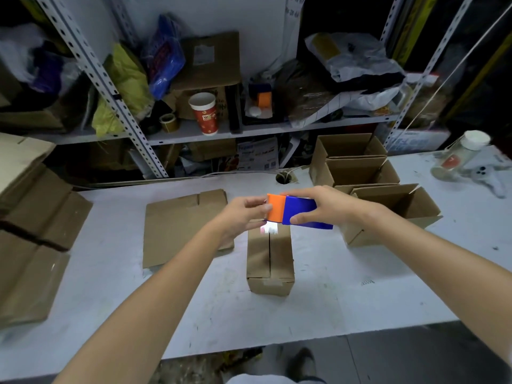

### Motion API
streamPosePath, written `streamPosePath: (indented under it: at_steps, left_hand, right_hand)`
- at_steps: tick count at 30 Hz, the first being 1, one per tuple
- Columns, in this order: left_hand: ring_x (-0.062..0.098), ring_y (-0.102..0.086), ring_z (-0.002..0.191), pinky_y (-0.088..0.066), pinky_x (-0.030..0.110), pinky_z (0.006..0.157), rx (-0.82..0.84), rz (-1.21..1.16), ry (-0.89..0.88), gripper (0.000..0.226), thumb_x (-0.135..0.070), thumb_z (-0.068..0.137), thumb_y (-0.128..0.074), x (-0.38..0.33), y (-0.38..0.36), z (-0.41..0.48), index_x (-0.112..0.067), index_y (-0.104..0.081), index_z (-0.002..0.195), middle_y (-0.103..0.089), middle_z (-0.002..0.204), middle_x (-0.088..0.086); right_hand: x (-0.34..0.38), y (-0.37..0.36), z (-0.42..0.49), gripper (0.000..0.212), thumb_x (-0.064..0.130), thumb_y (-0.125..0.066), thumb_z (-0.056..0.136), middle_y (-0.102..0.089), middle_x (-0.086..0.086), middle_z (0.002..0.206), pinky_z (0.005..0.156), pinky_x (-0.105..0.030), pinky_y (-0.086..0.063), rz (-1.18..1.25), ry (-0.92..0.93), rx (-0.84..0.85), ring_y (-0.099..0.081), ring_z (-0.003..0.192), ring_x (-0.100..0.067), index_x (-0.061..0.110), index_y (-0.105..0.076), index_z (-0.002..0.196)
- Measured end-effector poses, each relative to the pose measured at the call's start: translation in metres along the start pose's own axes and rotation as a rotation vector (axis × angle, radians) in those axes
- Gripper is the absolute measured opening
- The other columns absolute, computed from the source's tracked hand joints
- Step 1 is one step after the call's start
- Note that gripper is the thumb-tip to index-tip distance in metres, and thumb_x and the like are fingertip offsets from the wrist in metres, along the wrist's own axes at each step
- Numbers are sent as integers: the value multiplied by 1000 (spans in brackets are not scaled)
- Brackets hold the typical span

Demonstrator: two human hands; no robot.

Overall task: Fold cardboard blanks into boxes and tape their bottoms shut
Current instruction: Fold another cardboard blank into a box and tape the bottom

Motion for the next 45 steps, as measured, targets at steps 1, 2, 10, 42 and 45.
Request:
streamPosePath:
  at_steps: [1, 2, 10, 42, 45]
  left_hand:
    - [22, -68, 111, -56, 37, 96, 10, -56, 9, 39, -25, 94, -68, 0, 2, 1, -9, -62, 129, -69, 122, 10]
    - [22, -70, 108, -57, 35, 93, 7, -94, 15, 33, -24, 96, -65, 0, 4, 2, -8, -65, 124, -72, 117, 11]
    - [19, -71, 83, -59, 23, 68, -421, 27, 35, 15, -9, 95, -66, 8, 37, 21, -3, -71, 108, -73, 101, 14]
    - [20, -64, 106, -54, 34, 87, -306, 235, 207, 30, -34, 89, -71, 64, 31, 62, -22, -68, 117, -69, 117, 2]
    - [18, -69, 101, -56, 42, 95, -275, 206, 123, 29, -37, 72, -72, 77, 22, 60, -36, -71, 100, -74, 107, -6]
  right_hand:
    - [0, 2, 1, 72, 50, -70, 88, -47, 16, 118, 69, -18, -46, -3, -3, 0, -53, 102, -9, 41, -34, 149]
    - [1, 5, 1, 72, 50, -70, 88, -47, 17, 117, 68, -17, -45, -4, -7, 4, -53, 99, -8, 41, -34, 149]
    - [6, 16, 16, 71, 58, -65, 88, -54, 8, 127, 80, -30, -50, -240, -40, 73, -53, 103, -13, 35, -36, 149]
    - [-76, -5, 60, 77, 54, -70, 86, -50, 2, 141, 89, -35, -51, -187, -298, 251, -52, 118, -21, 32, -36, 150]
    - [-74, -5, 59, 76, 54, -70, 86, -50, 1, 141, 89, -36, -51, -172, -279, 240, -52, 118, -22, 31, -36, 150]
Point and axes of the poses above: each hand's wrist, its own z-axis towards the middle knuckle, its own y-axis out of the back of the hand, x = y × z, the point moved 2 cm from there along z, towards the middle knuckle
